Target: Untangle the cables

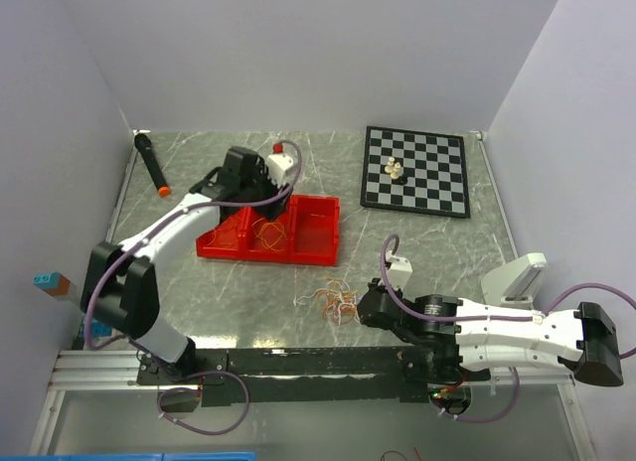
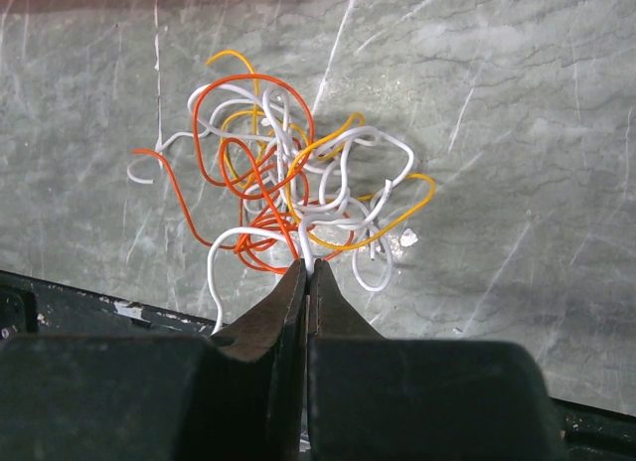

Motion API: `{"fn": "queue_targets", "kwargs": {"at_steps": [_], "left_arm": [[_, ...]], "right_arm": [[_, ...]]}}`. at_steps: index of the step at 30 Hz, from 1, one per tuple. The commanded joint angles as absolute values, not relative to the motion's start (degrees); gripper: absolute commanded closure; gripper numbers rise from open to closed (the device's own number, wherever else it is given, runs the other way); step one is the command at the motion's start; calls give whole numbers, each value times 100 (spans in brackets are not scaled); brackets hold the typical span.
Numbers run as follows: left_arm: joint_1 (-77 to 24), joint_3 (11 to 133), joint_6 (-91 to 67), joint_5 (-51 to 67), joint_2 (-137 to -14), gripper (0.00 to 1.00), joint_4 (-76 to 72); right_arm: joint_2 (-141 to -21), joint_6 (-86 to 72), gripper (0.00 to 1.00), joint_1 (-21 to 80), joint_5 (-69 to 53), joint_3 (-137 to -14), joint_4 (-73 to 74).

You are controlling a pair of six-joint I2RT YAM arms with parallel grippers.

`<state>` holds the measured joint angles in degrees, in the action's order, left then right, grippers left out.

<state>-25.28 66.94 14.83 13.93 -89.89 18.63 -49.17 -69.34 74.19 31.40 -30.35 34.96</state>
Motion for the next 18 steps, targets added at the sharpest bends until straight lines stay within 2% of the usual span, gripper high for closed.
{"fn": "queue_targets", "kwargs": {"at_steps": [1,4,9,13,18], "left_arm": [[-2531,7268,1547,2266,-8368,35,2557],[-2627,7155,1678,2864,-8183,35,2881],[-3320,6523,2152,3436,-8191,39,3322],[-3971,5942,2416,3463,-8288,40,3208],[-4420,5879,2417,3375,-8560,39,3059]], "right_arm": [[-4834,-6873,100,7383,3191,-3059,3305],[-4799,-6838,100,7392,3173,-3024,3296],[-4843,-6899,100,7383,3147,-2936,3331],[-4817,-7022,100,7392,3129,-2857,3392],[-4650,-7145,100,7392,3164,-2690,3375]]}}
